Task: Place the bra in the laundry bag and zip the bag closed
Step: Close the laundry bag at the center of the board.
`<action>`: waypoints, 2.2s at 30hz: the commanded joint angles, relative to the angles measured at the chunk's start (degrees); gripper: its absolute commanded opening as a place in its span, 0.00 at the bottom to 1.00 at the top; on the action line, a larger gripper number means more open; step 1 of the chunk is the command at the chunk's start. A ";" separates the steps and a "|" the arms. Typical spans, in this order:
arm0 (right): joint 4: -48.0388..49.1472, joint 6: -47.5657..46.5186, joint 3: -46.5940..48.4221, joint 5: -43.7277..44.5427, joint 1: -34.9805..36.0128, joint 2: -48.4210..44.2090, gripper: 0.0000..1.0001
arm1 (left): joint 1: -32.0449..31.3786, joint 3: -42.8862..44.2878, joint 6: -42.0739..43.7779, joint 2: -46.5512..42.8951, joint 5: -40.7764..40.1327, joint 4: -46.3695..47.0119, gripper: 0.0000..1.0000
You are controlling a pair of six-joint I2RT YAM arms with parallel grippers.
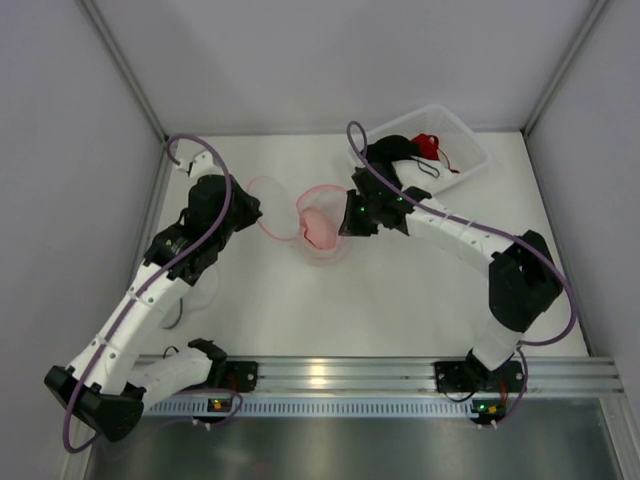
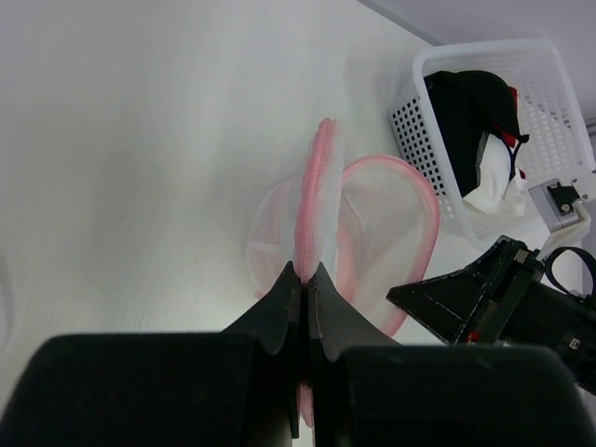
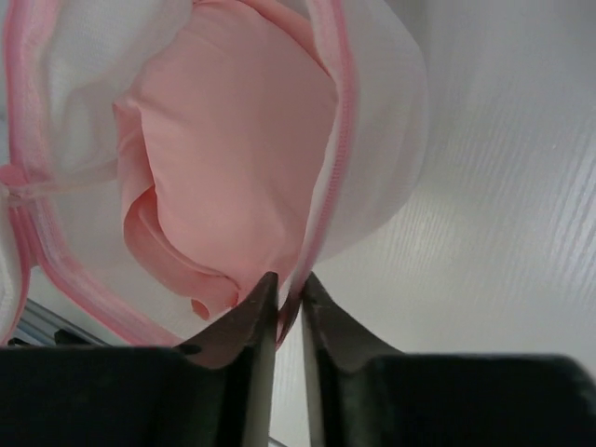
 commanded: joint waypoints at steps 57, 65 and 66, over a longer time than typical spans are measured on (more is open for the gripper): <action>2.81 -3.53 -7.78 8.05 -0.41 -17.70 0.00 | -19.60 24.94 50.95 24.25 -24.36 -1.18 0.00; 2.89 -0.63 -12.25 6.83 -0.94 -21.58 0.00 | -19.69 27.23 54.22 25.92 -30.20 -0.92 0.00; 3.42 -0.46 -12.96 6.83 -0.86 -22.10 0.00 | -19.69 26.88 54.04 25.83 -29.24 -0.92 0.00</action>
